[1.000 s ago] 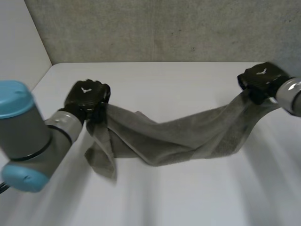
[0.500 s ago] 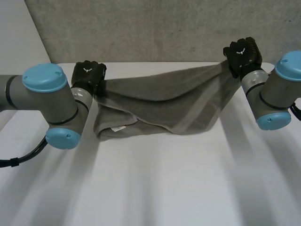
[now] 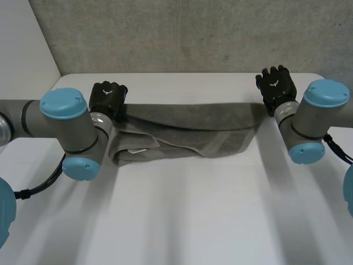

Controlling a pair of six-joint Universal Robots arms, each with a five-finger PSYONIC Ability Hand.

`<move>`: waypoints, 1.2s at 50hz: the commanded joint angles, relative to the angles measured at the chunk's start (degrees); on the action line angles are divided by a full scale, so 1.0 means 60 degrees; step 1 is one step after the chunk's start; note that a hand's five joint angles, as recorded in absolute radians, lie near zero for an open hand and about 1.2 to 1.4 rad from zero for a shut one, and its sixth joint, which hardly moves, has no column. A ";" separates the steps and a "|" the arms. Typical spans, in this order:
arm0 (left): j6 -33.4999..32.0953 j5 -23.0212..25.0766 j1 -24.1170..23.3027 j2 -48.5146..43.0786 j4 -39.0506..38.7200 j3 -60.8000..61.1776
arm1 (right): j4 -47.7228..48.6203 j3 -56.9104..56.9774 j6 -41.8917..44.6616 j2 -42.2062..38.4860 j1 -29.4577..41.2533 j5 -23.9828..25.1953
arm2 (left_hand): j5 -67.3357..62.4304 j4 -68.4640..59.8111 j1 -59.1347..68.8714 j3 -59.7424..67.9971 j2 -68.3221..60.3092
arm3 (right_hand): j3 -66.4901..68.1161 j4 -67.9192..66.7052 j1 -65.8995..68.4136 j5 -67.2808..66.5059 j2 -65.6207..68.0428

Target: Fold the towel.

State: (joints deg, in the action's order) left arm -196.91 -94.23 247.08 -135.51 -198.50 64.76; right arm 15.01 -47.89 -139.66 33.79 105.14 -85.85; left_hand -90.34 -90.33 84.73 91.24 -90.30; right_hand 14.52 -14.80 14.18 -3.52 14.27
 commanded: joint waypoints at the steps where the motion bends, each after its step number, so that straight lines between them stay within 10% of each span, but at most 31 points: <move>1: 0.0006 -0.0056 -0.0018 0.0070 0.0022 0.0222 | -0.0991 -0.0788 0.0205 0.0547 0.0055 -0.0692 | 0.3390 0.1722 -0.0789 -0.1873 0.1716 | -0.0753 0.0801 -0.0697 0.0587 -0.0712; 10: 0.0035 -0.0071 -0.0004 0.0523 0.0080 0.0690 | -0.1299 -0.3617 -0.1240 0.3097 0.0991 0.0405 | 0.3390 0.1722 -0.0789 -0.1873 0.1716 | -0.0753 0.0801 -0.0697 0.0587 -0.0712; 21: 0.0093 -0.0027 -0.0018 0.1270 0.0095 0.1554 | -0.2370 -0.3738 -0.4130 0.2984 0.1592 0.1871 | 0.3390 0.1722 -0.0789 -0.1873 0.1716 | 0.0830 -0.0783 0.0887 -0.0996 0.0871; 60: 0.0152 -0.0013 -0.0238 0.2047 0.0109 0.2360 | -0.0861 -0.2463 -0.4102 0.0683 0.2326 0.1227 | 0.3390 0.1722 -0.0789 -0.1873 0.1716 | 0.6325 -0.6278 0.6382 -0.6491 0.6367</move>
State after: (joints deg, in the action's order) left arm -196.05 -94.29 245.72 -123.58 -197.84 78.51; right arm 9.13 -63.16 -164.49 39.02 119.15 -78.58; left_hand -90.34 -90.33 84.73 91.23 -90.30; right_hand 51.91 -52.09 52.05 -41.48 51.96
